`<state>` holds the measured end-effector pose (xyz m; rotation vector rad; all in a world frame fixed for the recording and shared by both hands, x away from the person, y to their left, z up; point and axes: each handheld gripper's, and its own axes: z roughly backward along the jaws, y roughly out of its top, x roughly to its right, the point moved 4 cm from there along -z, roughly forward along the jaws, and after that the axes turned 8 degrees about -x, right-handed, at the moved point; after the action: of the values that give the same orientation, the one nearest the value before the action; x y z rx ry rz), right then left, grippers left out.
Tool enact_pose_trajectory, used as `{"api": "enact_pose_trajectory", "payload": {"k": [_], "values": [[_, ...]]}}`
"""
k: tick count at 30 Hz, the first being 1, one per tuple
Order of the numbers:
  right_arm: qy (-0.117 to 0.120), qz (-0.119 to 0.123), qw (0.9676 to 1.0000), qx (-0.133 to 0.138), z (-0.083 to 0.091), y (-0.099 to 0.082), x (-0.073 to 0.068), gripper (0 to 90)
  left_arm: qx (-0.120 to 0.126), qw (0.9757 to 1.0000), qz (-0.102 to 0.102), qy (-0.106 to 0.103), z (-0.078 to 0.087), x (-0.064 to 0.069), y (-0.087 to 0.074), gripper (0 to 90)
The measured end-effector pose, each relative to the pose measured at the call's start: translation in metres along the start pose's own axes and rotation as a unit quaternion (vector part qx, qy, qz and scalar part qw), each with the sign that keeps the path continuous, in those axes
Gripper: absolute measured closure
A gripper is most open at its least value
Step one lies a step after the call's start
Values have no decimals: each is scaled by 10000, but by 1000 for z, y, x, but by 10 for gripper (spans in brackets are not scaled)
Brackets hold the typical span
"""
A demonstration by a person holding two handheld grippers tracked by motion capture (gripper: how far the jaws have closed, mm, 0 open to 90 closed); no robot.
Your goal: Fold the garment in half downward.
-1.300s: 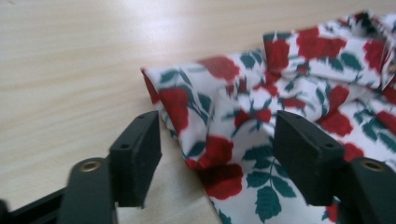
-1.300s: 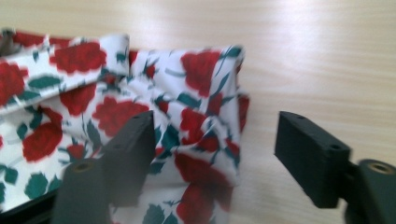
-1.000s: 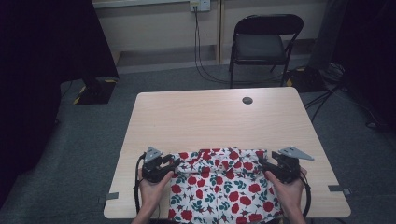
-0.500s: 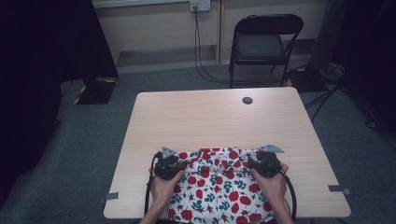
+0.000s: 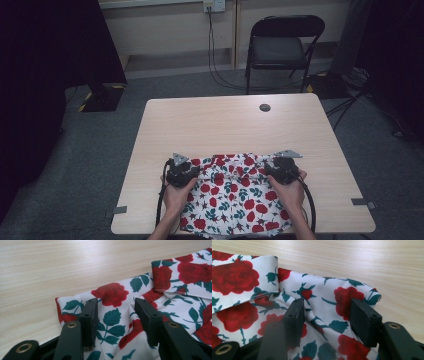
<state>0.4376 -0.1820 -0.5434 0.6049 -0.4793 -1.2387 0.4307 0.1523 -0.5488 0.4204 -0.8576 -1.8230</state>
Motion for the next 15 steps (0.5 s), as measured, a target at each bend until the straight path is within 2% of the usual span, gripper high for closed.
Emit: {"api": "enact_pose_trajectory", "payload": {"k": [3, 8, 11, 15], "values": [[18, 7, 10000, 13, -4, 4, 1, 451, 28, 10000, 65, -7, -2, -2, 2, 551], [60, 31, 10000, 34, -9, 11, 3, 452, -49, 9999, 91, 102, -8, -4, 10, 540], [43, -13, 10000, 21, -12, 15, 3, 452, 27, 9998, 82, 187, -11, -5, 12, 534], [72, -26, 10000, 27, -15, 19, 5, 452, -57, 9998, 157, 132, -11, -5, 14, 520]]}}
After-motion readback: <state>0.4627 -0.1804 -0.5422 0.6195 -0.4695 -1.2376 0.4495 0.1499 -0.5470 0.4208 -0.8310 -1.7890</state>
